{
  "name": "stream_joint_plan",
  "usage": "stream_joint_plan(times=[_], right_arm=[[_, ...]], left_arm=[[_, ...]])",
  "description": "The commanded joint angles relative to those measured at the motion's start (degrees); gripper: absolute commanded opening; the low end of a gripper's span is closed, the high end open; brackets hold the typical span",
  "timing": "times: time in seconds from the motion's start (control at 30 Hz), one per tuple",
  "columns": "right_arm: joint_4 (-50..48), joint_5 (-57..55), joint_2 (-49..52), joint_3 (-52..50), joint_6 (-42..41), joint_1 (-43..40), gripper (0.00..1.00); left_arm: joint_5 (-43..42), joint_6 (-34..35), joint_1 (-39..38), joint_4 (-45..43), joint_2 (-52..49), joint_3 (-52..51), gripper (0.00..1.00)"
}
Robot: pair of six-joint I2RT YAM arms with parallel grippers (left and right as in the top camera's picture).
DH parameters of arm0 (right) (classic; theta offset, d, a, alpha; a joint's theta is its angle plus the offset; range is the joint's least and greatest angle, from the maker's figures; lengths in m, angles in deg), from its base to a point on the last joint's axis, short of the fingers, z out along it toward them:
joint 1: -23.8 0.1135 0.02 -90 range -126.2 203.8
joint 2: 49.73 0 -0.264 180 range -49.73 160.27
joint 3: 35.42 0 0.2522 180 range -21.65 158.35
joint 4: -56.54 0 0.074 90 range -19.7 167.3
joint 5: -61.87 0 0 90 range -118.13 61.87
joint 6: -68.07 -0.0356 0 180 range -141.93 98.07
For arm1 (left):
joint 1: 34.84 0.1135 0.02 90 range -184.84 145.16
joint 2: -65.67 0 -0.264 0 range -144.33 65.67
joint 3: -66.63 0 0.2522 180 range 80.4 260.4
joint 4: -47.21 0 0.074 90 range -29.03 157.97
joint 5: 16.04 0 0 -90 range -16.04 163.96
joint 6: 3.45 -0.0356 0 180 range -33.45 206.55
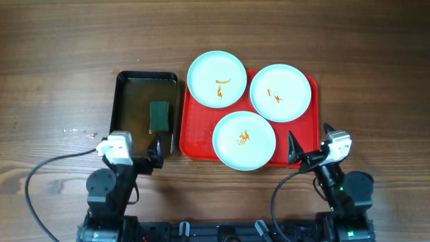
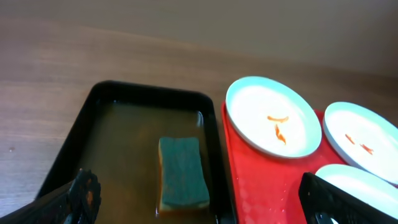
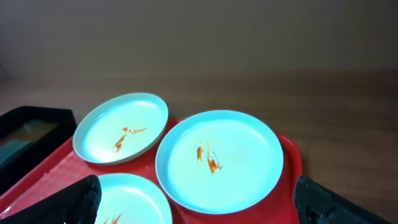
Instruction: Clean dirty plates on tray and stack at the side
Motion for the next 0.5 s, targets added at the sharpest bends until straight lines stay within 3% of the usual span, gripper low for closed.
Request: stream_joint_plan(times=[0.0,0.2,0.37,0.47], right_arm=[[4.2,2.4,7.5,8.3,-1.4,0.2,1.0],[16.4,5.7,28.1,25.2,-1.3,0.2,1.0],[31.7,4.8,47.3,41.6,0.5,0.2,1.0],[32.2,8.9,54.0,44.3,-0.3,0.2,1.0]], left_arm=[[0.7,0.7,0.3,3.3,-8.7,8.8,1.0],[0.7,0.7,0.3,12.6,-25.9,23.5,1.0],[-1.7,0.7,0.3,25.7,-39.3,37.1,1.0],[-2.8,0.7,0.3,28.7,-45.2,41.2,1.0]])
